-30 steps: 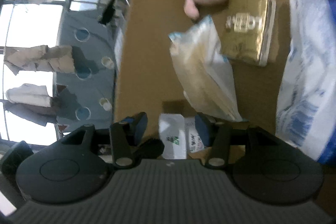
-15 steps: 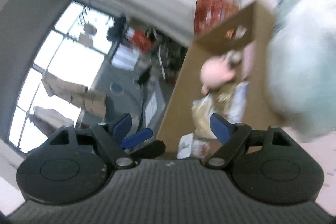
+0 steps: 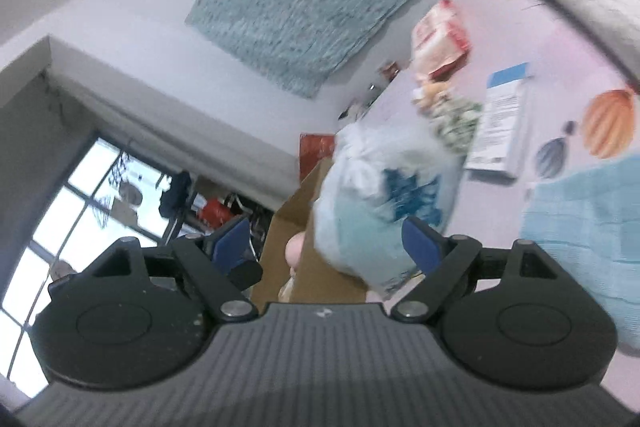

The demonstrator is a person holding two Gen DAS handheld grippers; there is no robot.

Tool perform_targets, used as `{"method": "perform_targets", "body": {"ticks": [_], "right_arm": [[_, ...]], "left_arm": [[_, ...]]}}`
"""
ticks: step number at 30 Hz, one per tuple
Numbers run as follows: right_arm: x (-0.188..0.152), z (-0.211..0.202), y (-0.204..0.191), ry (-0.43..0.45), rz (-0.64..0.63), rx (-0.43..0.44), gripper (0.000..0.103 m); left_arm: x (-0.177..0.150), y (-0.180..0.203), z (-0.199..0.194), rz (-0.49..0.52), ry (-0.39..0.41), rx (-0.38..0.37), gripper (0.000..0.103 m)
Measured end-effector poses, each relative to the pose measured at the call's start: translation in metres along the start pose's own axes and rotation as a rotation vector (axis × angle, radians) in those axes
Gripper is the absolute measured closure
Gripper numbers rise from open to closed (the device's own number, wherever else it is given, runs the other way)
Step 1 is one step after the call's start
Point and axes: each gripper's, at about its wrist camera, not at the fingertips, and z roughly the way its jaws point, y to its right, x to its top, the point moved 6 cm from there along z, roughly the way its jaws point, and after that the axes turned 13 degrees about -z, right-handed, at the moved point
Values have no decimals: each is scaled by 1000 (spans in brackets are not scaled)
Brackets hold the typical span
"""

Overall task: Organize soft objects
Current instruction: 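Move both tools from the box back over the table, then grasp the blue medicine box with the left gripper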

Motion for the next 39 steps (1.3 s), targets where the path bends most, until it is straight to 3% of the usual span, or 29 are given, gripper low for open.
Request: {"method": "perform_targets", "body": {"ticks": [8,14,17,22,27,31,37,39], "right_arm": [[-10,-8,32,20,-14,-62,19],[-15,-30,48,8,-213,-282,19],[-22,-34,55,-47,-330,-353,18],[-27,-12,69,-187,-498,-423,6],[-33,18,81,-311,-664,-490,1],[-52,39,98,-448,-687,-500,1],[-80,42,92,-483,-770,-503,3],[-87,42,90,-475,-810,-527,12]], "left_arm": [[-9,38,39,47,-40,44,12],[-12,50,67,88,-86,62,12],[-6,54,83,84,-114,57,12],[2,76,128,136,-227,17,12],[5,89,165,182,-264,52,12],[10,88,187,179,-277,66,12],[12,90,227,223,-325,98,10],[11,90,243,240,-348,116,10]]}}
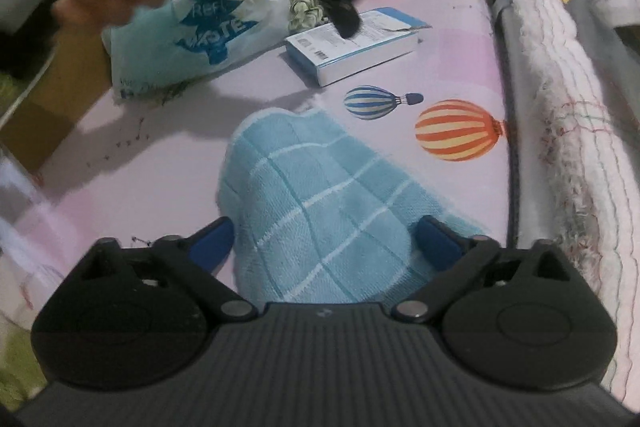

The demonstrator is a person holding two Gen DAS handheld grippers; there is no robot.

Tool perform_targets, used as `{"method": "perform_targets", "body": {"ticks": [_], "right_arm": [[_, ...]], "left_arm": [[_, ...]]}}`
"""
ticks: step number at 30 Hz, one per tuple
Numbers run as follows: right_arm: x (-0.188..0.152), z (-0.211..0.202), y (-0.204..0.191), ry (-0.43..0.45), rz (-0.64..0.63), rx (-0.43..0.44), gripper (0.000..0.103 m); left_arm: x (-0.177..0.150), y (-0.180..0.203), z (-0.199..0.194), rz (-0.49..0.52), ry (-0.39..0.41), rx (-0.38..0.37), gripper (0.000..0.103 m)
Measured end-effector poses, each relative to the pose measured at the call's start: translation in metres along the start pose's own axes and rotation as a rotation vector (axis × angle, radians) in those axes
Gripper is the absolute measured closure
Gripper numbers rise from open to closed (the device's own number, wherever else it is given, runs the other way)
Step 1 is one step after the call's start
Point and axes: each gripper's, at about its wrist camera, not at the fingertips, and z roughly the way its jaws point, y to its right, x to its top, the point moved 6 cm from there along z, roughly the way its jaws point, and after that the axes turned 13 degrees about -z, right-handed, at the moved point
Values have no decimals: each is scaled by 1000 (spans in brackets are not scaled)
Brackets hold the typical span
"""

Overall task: Organize soft objects
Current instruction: 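Grasp the blue medicine box with the left gripper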

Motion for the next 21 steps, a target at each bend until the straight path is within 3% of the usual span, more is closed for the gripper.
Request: {"method": "perform_targets", "body": {"ticks": [3,8,12,15,17,21], "right_arm": [[-3,-3,1,28,10,-23,25],[-5,-6,12,68,59,12,27],[-6,-5,11,79,62,-1,30],[-7,-9,12,71,75,-21,49],[-9,-14,13,72,114,5,56],[-22,-26,4,64,155,29,57]], "left_arm": [[6,-2,22,5,-32,34,10],[7,-5,49,-8,-84,54,10],[7,-8,50,-88,-94,-8,24],[2,-7,47,-86,-88,8,25],[-5,-5,44,-94,-98,3,25],[-27,-1,32,-81,-118,-1,25]]}}
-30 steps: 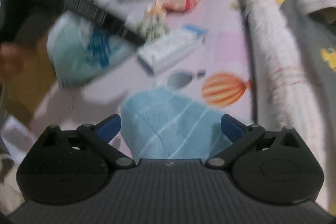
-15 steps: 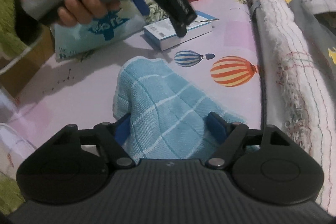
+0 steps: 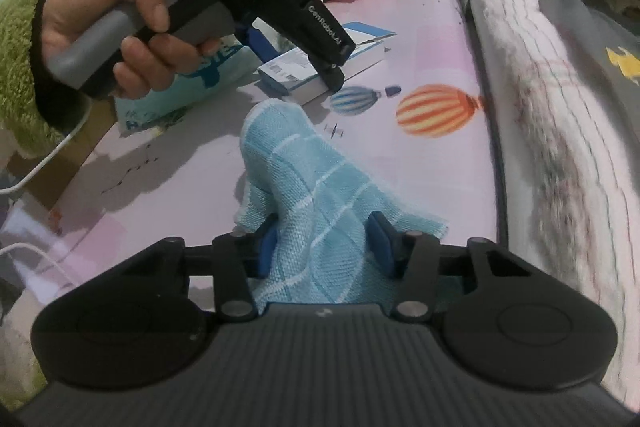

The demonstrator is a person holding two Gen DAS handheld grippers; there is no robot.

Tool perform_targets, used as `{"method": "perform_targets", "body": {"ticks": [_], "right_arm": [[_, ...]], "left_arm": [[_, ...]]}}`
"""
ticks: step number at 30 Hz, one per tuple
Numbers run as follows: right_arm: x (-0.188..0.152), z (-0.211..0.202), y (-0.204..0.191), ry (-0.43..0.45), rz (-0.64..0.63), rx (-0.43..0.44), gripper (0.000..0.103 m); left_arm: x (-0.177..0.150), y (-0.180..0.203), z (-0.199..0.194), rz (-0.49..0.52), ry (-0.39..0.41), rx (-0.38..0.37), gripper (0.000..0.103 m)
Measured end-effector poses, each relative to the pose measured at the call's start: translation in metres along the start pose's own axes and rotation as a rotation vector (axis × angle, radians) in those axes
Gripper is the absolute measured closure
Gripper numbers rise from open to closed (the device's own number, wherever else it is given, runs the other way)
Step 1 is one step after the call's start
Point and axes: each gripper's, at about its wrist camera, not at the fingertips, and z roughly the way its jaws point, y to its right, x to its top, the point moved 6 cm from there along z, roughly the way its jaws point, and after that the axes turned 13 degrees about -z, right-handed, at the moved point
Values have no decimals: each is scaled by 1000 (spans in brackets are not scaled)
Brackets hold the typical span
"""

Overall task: Organize soft objects
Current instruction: 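Grasp the blue medicine box with the left gripper, then grasp the blue towel with the right gripper while the left holds the medicine box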

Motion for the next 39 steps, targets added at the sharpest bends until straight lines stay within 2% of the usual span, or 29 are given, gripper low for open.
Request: {"method": "perform_targets", "body": {"ticks": [4,5,7,8,12,14,17,20,23,25,28,29,30,32,34,35,36,39], "right_arm": [[-14,-15,-17,-23,-18,8,55],[-17,-18,-21,-30,-30,11,52],[-21,-25,-30,-35,-75,16,45],[-22,-28,-33,-40,-100,17,39],[-14,-37,-39,-33,-155,12,19],[-6,-40,-36,-18,-174,6,10],[4,-35,-34,-4,-225,8,2],[8,-22,-29,-16,-228,43,1],[2,-4,-28,-91,-209,121,1],[-4,-3,-34,-108,-259,118,1],[-11,-5,-47,-149,-346,105,1],[-12,-5,-48,-157,-354,98,1],[-13,-5,-49,-160,-350,90,1],[-12,-6,-49,-169,-332,79,6],[-8,-9,-49,-171,-313,66,23],[-6,-12,-46,-168,-285,58,41],[-5,-15,-42,-166,-251,46,54],[-6,-18,-29,-154,-165,19,72]], "left_arm": [[-28,1,-10,15,-27,-12,24],[-35,1,-12,21,-34,-19,24],[-44,1,-15,28,-46,-33,24],[-46,2,-16,33,-46,-37,24],[-45,7,-17,64,-26,-30,14],[-43,11,-17,90,-14,-19,13],[-40,15,-13,120,-1,3,7],[-36,13,-10,109,-12,-9,7],[-35,8,-7,84,-29,-34,7],[-34,4,-5,64,-38,-58,10],[-33,3,-7,65,-24,-75,18],[-34,4,-11,68,-13,-80,27],[-33,4,-12,70,-8,-77,28],[-34,5,-13,72,-8,-74,28],[-35,6,-14,79,-1,-72,28],[-36,6,-15,82,3,-70,28],[-38,7,-16,85,9,-68,28],[-41,8,-25,85,32,-64,29]]}}
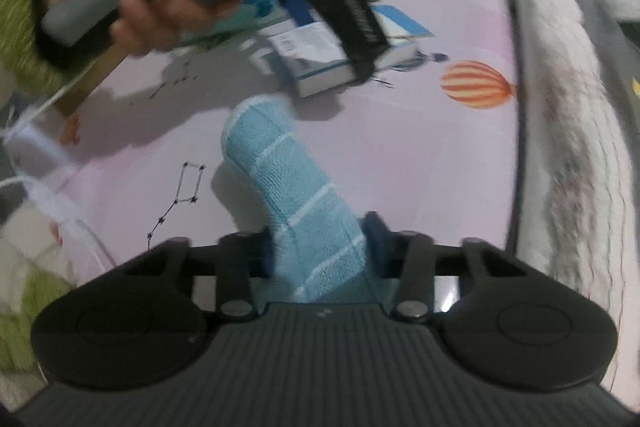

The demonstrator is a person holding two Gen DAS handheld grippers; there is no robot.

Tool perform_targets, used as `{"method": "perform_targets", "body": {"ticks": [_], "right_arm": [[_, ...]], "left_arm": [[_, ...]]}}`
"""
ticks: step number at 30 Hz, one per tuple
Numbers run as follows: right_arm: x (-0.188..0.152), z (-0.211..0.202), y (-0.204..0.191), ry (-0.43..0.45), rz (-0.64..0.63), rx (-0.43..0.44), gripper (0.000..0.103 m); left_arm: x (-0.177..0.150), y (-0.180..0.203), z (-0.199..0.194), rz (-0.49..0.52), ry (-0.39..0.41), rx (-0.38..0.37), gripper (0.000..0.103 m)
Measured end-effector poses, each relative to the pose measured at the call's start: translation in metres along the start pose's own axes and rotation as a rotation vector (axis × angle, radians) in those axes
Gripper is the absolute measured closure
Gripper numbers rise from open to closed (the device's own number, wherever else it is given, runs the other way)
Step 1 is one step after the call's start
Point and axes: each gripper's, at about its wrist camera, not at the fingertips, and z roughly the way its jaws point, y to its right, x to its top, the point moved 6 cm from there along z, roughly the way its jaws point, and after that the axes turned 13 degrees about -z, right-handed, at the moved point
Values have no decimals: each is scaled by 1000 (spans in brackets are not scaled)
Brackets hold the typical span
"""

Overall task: Organize soft objects
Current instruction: 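Grasp the blue towel with the right gripper while the left holds the medicine box, then carry the medicine box and towel over the cardboard box with both tools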

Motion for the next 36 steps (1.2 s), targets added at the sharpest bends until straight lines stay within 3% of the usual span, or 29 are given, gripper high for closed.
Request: {"method": "perform_targets", "body": {"ticks": [5,10,15,21,28,36], "right_arm": [[-7,-8,17,67,186,-6,82],[-21,-27,34,197,445,59,83],[-28,-57,33,323,563,50,83],[-13,-87,28,437,578,45,83],[28,-122,15,539,512,70,83],[95,-136,-19,635,426,246,83]], "left_arm": [[2,2,-26,-9,61,-9,28],[5,0,-63,-24,142,-39,28],[4,-9,-107,-60,226,-75,28],[-2,-29,-168,-114,336,-114,28],[-13,-73,-247,-190,475,-133,28],[-48,-166,-327,-326,601,-36,28]]}}
